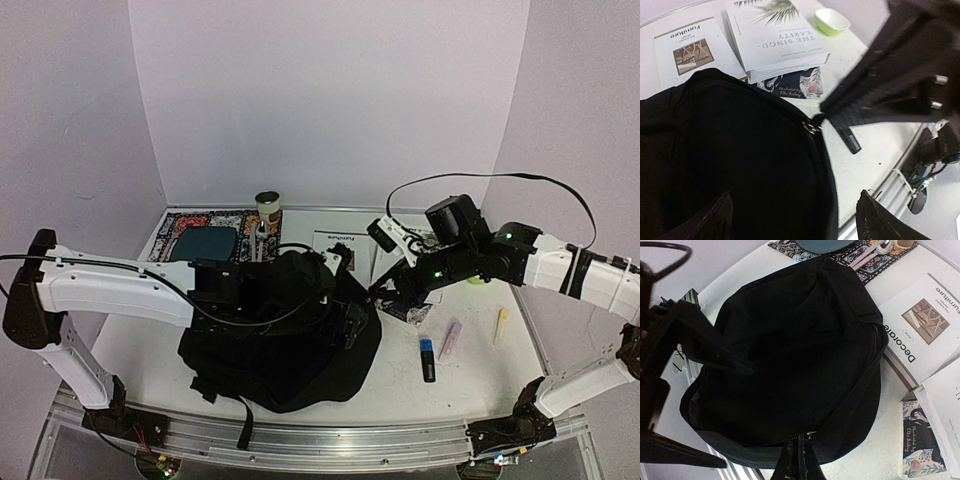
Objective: Pack the student bag
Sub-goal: Hold the largest pocket of the student bag.
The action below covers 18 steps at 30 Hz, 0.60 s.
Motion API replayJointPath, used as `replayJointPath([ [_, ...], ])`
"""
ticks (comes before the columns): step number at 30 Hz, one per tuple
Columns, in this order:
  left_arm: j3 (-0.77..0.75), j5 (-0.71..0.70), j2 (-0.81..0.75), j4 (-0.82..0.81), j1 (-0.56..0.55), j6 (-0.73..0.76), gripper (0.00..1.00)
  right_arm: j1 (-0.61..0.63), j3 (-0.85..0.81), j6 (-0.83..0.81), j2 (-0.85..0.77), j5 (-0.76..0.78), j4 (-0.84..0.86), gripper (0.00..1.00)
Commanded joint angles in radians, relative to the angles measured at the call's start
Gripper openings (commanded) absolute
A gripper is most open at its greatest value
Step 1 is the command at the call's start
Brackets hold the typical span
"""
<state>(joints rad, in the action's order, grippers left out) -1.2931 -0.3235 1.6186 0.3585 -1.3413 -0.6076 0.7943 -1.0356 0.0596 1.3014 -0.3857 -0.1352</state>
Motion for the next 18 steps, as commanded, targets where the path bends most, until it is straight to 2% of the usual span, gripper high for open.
replayJointPath([
  [1,-0.09,0.038,0.08,-0.051,0.022,0.02,0.85,0.016,0.002,0.016,-0.031,-0.048,0.049,0.0],
  [6,-0.139,0.063,0.157,-0.053,0.045,0.04,0.79,0.025,0.009,0.02,-0.03,-0.053,0.057,0.0],
  [10,-0.16,0.115,0.192,-0.056,0.066,0.06,0.53,0.027,0.011,0.019,-0.029,-0.048,0.057,0.0],
  [14,-0.137,0.203,0.176,-0.055,0.064,0.074,0.17,0.027,0.012,0.011,-0.035,0.012,0.057,0.0],
  [16,-0.09,0.228,0.135,-0.054,0.062,0.074,0.05,0.027,0.008,0.005,-0.033,0.064,0.057,0.0],
  [18,-0.034,0.245,0.084,-0.055,0.059,0.071,0.0,0.024,-0.001,-0.002,-0.023,0.111,0.057,0.0],
])
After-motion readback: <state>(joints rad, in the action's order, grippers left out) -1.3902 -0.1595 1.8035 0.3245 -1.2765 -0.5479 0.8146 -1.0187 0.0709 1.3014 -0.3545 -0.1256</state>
